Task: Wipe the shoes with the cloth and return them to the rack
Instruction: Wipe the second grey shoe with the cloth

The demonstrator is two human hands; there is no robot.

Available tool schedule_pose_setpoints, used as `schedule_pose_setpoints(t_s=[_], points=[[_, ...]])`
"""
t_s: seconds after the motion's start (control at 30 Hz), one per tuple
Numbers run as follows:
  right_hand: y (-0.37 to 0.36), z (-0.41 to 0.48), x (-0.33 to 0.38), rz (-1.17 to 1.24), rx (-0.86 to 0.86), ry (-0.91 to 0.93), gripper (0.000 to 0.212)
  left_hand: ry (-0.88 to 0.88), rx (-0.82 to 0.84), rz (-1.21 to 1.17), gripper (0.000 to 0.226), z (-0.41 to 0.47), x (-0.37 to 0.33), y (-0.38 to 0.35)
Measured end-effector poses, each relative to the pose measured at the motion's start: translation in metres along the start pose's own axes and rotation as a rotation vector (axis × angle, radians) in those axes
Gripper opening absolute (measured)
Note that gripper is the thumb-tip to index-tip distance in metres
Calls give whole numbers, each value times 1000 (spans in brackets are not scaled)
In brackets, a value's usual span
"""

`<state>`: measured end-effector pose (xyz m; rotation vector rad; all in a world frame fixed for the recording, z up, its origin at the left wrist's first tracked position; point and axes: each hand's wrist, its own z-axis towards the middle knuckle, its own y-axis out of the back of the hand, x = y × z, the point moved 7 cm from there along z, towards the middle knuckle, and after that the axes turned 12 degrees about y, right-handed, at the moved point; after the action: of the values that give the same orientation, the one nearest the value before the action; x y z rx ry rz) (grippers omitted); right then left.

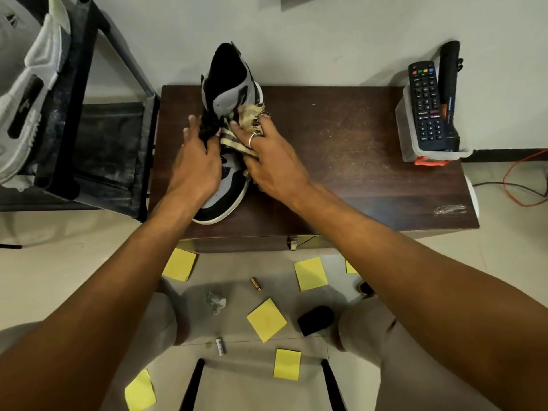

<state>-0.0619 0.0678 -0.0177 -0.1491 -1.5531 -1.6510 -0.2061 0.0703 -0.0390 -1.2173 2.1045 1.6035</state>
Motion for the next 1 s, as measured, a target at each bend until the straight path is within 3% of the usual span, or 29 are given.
schedule_pose_setpoints(t_s=[0.17,0.27,0.33,0.4,0.47,0.57,0.83,0.9,1.0], points=[[7,1,3,-38,88,-21,19,-10,17,-17,63,-7,-7,2],[10,-4,0,22,157,-50,27,-7,11,-31,60,-8,-7,3],[16,-3,-2,70,62,-34,21,-6,17,-42,61,-6,-6,2],[27,-2,-6,110,-132,-27,29,-3,28,-46,62,-3,-5,1],[25,0,-6,104,-188,-39,42,-2,34,-38,62,-1,-3,0],[1,3,-1,-11,9,-43,49,0,31,-31,60,1,-2,0],[11,-2,5,-138,240,110,31,37,62,-49,66,8,6,-3],[18,-2,6,-127,186,139,34,45,66,-60,65,8,7,-3],[30,2,1,-85,-28,119,41,42,76,-69,65,9,5,-3]])
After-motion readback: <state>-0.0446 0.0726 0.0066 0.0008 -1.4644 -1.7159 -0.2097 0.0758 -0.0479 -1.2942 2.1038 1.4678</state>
